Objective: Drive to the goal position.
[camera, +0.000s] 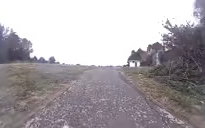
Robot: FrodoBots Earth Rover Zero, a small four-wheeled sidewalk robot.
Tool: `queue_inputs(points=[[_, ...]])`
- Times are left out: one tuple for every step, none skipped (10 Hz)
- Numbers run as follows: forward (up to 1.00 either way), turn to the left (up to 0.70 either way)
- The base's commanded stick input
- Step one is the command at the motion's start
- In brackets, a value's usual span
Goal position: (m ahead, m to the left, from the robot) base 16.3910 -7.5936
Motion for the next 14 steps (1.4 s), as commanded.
queue_inputs(points=[[0.6, -0.15], [0.6, -0.15], [0.6, -0.15], [0.6, -0.15], [0.6, -0.1], [0.6, -0.04], [0.6, 0.0], [0.6, 0.0], [0.6, 0.0], [0.6, 0.0], [0.6, 0.0], [0.6, -0.04], [0.6, -0.09], [0.6, -0.12]])
